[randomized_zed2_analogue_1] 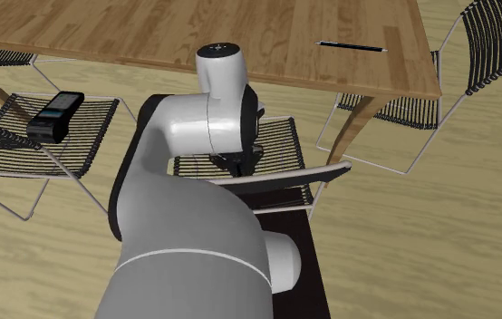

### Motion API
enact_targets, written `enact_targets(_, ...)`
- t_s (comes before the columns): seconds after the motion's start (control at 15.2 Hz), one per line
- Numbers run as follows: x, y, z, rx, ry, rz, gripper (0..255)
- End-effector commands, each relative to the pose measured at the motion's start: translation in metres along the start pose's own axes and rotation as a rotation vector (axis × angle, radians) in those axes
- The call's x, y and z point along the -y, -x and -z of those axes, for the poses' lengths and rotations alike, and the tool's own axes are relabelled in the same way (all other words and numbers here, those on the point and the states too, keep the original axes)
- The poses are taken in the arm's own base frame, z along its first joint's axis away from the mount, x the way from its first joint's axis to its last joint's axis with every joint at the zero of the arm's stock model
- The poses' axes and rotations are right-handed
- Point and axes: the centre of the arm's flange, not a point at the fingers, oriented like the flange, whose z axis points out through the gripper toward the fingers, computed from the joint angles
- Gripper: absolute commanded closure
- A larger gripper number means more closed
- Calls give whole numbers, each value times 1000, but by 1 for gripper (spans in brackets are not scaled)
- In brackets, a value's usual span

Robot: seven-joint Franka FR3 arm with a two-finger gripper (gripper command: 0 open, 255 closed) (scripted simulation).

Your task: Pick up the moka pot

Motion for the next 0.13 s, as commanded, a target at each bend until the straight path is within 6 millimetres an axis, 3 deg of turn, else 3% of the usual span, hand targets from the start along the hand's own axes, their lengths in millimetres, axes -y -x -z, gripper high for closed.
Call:
enact_targets(0.0, 0, 2, 7, 0, 0, 0, 255)
enact_targets(0.07, 0, 2, 7, 0, 0, 0, 255)
